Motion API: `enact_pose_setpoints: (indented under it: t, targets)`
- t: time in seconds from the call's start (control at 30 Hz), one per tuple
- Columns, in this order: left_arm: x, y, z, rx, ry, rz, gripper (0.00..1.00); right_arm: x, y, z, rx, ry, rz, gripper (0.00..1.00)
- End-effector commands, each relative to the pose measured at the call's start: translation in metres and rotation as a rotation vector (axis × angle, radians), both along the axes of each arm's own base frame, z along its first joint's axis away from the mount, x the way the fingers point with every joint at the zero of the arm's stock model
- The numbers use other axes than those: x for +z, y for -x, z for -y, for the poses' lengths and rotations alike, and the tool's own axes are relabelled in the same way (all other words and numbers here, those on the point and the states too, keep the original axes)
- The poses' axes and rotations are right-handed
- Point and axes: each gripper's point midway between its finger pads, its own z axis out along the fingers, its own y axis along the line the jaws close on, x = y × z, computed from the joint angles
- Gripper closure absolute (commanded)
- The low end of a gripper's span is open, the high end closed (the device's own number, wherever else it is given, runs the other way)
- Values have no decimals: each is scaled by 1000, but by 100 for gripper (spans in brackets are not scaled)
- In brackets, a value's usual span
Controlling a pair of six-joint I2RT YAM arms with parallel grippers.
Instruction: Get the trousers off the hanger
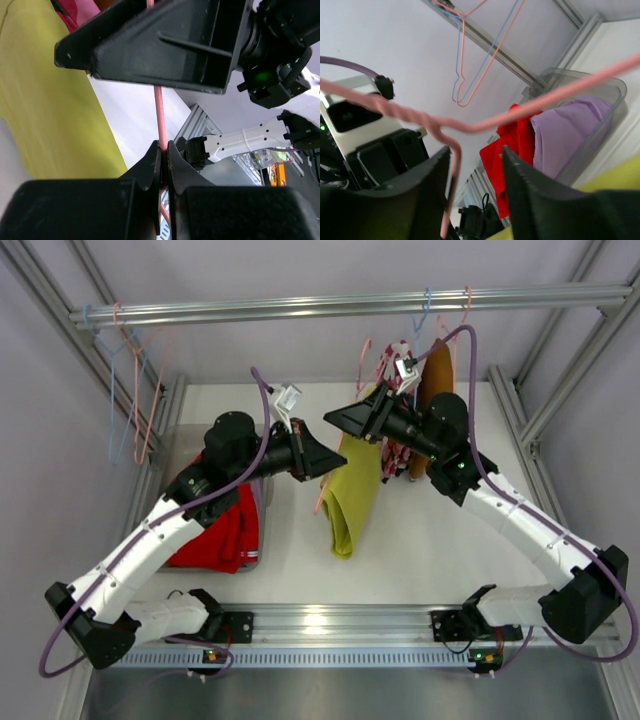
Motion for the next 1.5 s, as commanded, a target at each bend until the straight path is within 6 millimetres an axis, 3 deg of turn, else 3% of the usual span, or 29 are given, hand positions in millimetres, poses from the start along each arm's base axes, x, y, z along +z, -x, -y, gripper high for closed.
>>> enact_pose_setpoints:
  t: [0.0, 0.03, 0.13, 0.17, 0.23, 0.33, 0.4, 0.43, 0.53, 0.6, 0.7, 0.77, 0.87, 0.9, 1.0, 1.17, 1.3, 1.47]
  targets:
    - [80, 9, -13, 25, 149, 303, 100, 59, 11, -6, 36, -116, 130, 59]
    - [76, 5, -15, 43, 133, 298, 100, 64, 15, -9, 50, -124, 138, 69]
    - [74, 3, -17, 54, 109, 327, 100, 68, 22, -14, 76, -130, 155, 83]
    - [74, 3, -19, 61, 103, 329, 98, 70, 25, -15, 83, -132, 157, 94]
    - [73, 3, -22, 66, 81, 363, 67, 71, 26, -14, 82, -132, 161, 100]
    - [84, 4, -40, 129, 51, 452, 23, 80, 34, -9, 93, -140, 185, 100]
    - [87, -2, -53, 185, 5, 494, 13, 86, 39, -6, 104, -150, 203, 100]
    - [88, -7, -62, 226, -15, 496, 3, 91, 43, -3, 107, -155, 217, 100]
    - [87, -23, -95, 366, -98, 552, 1, 101, 51, 2, 119, -166, 242, 100]
    - [87, -16, -114, 388, -160, 663, 1, 110, 57, 7, 131, -178, 264, 100]
    - [48, -2, -123, 324, -291, 703, 1, 131, 70, 14, 149, -217, 312, 100]
    - [12, 11, -122, 237, -352, 696, 2, 145, 77, 17, 161, -244, 328, 100]
    - [-17, 29, -121, 133, -390, 732, 6, 161, 86, 21, 183, -269, 354, 100]
    - [-35, 31, -119, 103, -409, 727, 7, 164, 89, 22, 187, -272, 362, 100]
    - [-48, 47, -111, 8, -374, 779, 1, 175, 93, 25, 190, -284, 385, 100]
    - [-41, 43, -99, 1, -304, 806, 2, 185, 85, 27, 151, -302, 372, 100]
    - [-8, 25, -86, 77, -180, 801, 4, 185, 69, 26, 113, -315, 322, 100]
    - [23, 15, -75, 124, -49, 790, 6, 197, 64, 32, 97, -330, 325, 100]
